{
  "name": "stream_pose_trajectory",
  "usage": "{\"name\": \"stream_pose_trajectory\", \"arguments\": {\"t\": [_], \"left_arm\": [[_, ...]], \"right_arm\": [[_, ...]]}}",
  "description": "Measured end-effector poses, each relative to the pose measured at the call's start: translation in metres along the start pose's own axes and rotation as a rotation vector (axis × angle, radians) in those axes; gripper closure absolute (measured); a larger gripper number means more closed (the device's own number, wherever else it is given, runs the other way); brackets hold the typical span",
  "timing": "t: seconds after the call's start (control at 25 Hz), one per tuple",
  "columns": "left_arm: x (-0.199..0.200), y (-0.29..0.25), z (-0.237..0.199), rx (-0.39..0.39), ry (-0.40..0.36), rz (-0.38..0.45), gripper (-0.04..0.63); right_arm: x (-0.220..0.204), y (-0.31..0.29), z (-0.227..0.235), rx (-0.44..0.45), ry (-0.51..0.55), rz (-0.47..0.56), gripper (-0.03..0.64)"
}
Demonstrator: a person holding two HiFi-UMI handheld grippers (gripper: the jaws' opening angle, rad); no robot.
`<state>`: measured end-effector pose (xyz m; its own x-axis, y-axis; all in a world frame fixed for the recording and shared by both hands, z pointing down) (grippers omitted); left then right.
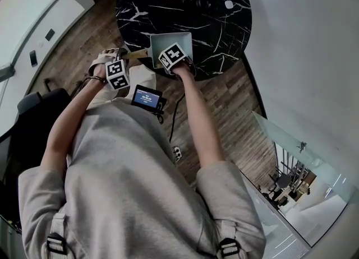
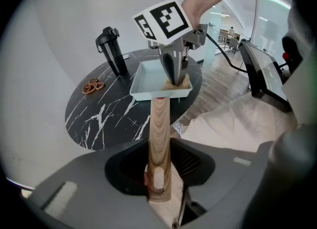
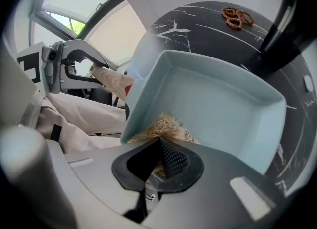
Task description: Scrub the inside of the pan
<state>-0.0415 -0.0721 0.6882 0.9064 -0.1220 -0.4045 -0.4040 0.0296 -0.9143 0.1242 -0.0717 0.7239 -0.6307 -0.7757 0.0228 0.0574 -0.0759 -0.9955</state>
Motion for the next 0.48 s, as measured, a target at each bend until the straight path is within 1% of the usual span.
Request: {"name": "stream_pose_trajectory", "arguments": {"t": [0.12, 0.24, 0.32, 0.44, 0.48], "left_arm": [[0.001, 0.000, 0.000, -0.003, 0.002, 0.005, 0.462], [0.000, 0.002, 0.002, -0.009, 0.011, 0.015, 0.460], [-0.001, 0.003, 0.004, -0.004, -0.001, 0.014, 0.460], [0.000, 0.002, 0.006, 0.004, -0.038, 0.014, 0.462], [0.000, 0.002, 0.006, 0.007, -0.049, 0.015, 0.462]], "right_arm": [[0.005, -0.001, -0.008, 0.032, -0.007, -0.004, 0.601], [0.006, 0.003, -0.014, 0.019, 0.044, 0.014, 0.601], [0.004, 0.010, -0.020, 0.028, 0.077, 0.055, 0.601], [0.000, 0.029, -0.022, 0.052, 0.120, 0.145, 0.600], [-0.001, 0.037, -0.019, 0.039, 0.150, 0.170, 0.600]]}}
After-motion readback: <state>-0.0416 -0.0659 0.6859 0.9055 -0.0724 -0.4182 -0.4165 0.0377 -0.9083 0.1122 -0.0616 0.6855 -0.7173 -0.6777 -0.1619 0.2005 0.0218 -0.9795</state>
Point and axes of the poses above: the fingertips, and each gripper's own axes: y backward along the fingers, z to its right, x out of its top, the point moved 2 cm from there along y, backward along the fingers, and after that the axes turned 11 degrees about -x, right-handed, at the moved point
